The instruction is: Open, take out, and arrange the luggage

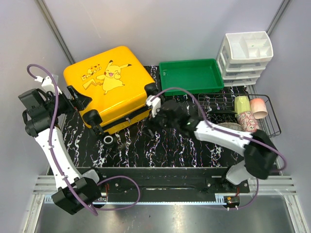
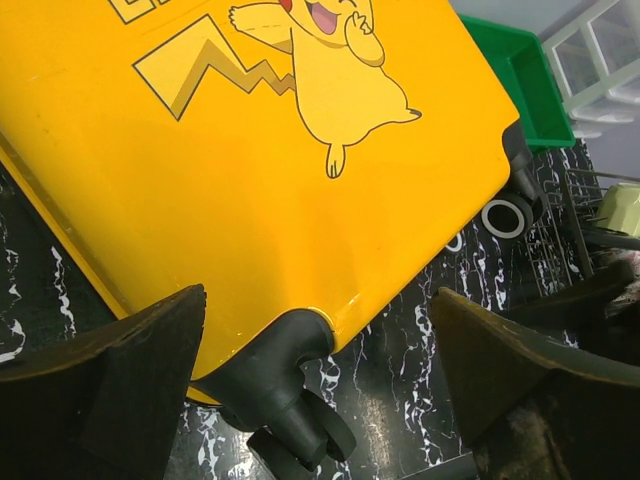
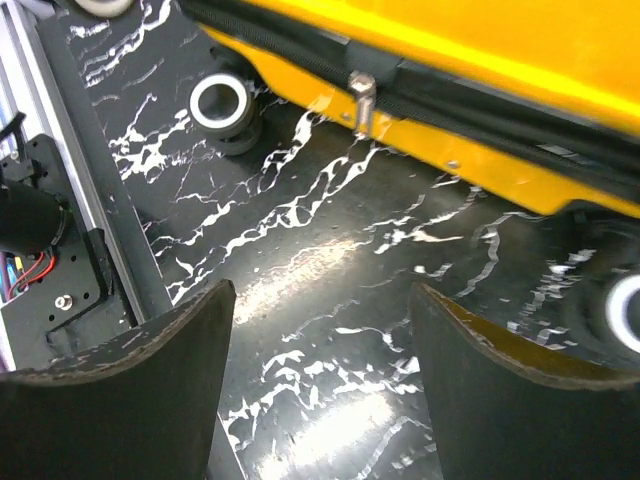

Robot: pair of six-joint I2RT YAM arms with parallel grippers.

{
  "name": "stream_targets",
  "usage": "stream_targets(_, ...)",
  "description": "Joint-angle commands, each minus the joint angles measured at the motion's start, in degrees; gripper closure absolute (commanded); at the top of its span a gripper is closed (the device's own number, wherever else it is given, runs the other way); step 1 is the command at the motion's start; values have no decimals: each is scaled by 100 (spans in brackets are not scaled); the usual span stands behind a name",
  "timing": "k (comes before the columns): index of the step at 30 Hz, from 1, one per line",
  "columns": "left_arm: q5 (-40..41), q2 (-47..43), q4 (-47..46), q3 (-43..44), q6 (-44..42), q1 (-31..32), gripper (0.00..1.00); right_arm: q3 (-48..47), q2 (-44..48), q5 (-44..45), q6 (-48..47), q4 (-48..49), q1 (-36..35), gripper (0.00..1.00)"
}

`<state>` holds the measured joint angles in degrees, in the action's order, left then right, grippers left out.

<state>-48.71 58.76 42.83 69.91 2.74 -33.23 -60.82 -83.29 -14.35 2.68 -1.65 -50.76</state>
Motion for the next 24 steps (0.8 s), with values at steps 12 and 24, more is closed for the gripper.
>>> stream_targets(12,1203,1953,-520,2096,234,27,1,816,-145,1407,426,1414,-180,32)
stream_targets(24,2508,4897,-1874,4776,674,704,1,510,-381,1452,1165,517,638,44)
